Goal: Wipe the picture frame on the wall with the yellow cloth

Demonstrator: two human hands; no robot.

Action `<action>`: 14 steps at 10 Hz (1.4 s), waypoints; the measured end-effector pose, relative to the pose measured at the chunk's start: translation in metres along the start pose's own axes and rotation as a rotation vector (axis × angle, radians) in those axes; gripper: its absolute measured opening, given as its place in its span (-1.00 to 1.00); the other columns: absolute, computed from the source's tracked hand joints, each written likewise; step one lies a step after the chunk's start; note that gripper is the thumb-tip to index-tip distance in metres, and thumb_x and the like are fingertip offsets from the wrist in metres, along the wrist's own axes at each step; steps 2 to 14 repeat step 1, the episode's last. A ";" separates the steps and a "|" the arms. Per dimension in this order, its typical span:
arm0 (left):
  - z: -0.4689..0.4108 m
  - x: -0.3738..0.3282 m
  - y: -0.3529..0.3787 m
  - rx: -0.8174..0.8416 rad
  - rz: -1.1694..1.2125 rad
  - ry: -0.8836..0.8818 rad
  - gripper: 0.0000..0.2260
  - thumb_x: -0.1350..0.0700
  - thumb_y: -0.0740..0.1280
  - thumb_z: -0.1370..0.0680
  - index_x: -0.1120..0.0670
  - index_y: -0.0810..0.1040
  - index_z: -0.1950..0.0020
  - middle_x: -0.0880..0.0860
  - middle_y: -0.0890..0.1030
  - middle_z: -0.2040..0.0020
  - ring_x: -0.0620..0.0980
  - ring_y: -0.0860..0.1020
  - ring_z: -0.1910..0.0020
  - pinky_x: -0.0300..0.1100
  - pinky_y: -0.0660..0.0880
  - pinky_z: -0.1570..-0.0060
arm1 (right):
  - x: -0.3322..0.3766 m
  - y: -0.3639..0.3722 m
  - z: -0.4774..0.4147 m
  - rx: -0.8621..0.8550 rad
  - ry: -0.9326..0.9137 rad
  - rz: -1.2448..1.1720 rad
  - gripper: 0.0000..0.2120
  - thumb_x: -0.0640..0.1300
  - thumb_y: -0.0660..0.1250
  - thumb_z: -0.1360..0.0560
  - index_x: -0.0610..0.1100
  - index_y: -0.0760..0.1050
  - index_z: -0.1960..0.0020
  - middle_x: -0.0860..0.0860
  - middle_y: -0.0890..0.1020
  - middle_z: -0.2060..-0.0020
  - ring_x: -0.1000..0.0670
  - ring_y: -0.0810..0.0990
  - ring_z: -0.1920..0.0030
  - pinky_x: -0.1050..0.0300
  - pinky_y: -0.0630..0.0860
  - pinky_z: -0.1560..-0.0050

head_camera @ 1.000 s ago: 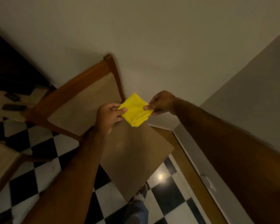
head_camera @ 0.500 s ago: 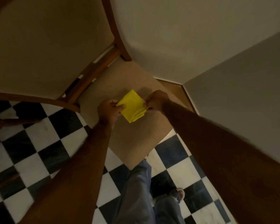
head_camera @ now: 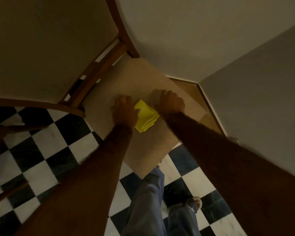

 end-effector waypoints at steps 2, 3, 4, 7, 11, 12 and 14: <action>0.011 -0.017 -0.027 -0.133 -0.016 0.128 -0.36 -0.23 0.19 -0.60 0.15 0.27 -0.54 0.19 0.28 -0.58 0.19 0.21 -0.59 0.21 0.12 -0.51 | -0.006 -0.031 0.018 -0.143 -0.026 0.115 -0.22 0.26 0.08 -0.62 -0.24 0.06 -0.63 -0.23 0.14 -0.63 -0.22 0.08 -0.64 -0.20 0.11 -0.58; 0.011 -0.017 -0.027 -0.133 -0.016 0.128 -0.36 -0.23 0.19 -0.60 0.15 0.27 -0.54 0.19 0.28 -0.58 0.19 0.21 -0.59 0.21 0.12 -0.51 | -0.006 -0.031 0.018 -0.143 -0.026 0.115 -0.22 0.26 0.08 -0.62 -0.24 0.06 -0.63 -0.23 0.14 -0.63 -0.22 0.08 -0.64 -0.20 0.11 -0.58; 0.011 -0.017 -0.027 -0.133 -0.016 0.128 -0.36 -0.23 0.19 -0.60 0.15 0.27 -0.54 0.19 0.28 -0.58 0.19 0.21 -0.59 0.21 0.12 -0.51 | -0.006 -0.031 0.018 -0.143 -0.026 0.115 -0.22 0.26 0.08 -0.62 -0.24 0.06 -0.63 -0.23 0.14 -0.63 -0.22 0.08 -0.64 -0.20 0.11 -0.58; 0.011 -0.017 -0.027 -0.133 -0.016 0.128 -0.36 -0.23 0.19 -0.60 0.15 0.27 -0.54 0.19 0.28 -0.58 0.19 0.21 -0.59 0.21 0.12 -0.51 | -0.006 -0.031 0.018 -0.143 -0.026 0.115 -0.22 0.26 0.08 -0.62 -0.24 0.06 -0.63 -0.23 0.14 -0.63 -0.22 0.08 -0.64 -0.20 0.11 -0.58; 0.011 -0.017 -0.027 -0.133 -0.016 0.128 -0.36 -0.23 0.19 -0.60 0.15 0.27 -0.54 0.19 0.28 -0.58 0.19 0.21 -0.59 0.21 0.12 -0.51 | -0.006 -0.031 0.018 -0.143 -0.026 0.115 -0.22 0.26 0.08 -0.62 -0.24 0.06 -0.63 -0.23 0.14 -0.63 -0.22 0.08 -0.64 -0.20 0.11 -0.58; 0.011 -0.017 -0.027 -0.133 -0.016 0.128 -0.36 -0.23 0.19 -0.60 0.15 0.27 -0.54 0.19 0.28 -0.58 0.19 0.21 -0.59 0.21 0.12 -0.51 | -0.006 -0.031 0.018 -0.143 -0.026 0.115 -0.22 0.26 0.08 -0.62 -0.24 0.06 -0.63 -0.23 0.14 -0.63 -0.22 0.08 -0.64 -0.20 0.11 -0.58; 0.011 -0.017 -0.027 -0.133 -0.016 0.128 -0.36 -0.23 0.19 -0.60 0.15 0.27 -0.54 0.19 0.28 -0.58 0.19 0.21 -0.59 0.21 0.12 -0.51 | -0.006 -0.031 0.018 -0.143 -0.026 0.115 -0.22 0.26 0.08 -0.62 -0.24 0.06 -0.63 -0.23 0.14 -0.63 -0.22 0.08 -0.64 -0.20 0.11 -0.58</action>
Point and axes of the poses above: each hand's wrist, its own z-axis away from the middle knuckle, its own y-axis out of the palm, x = y × z, the point moved 2 cm from there along -z, towards the middle knuckle
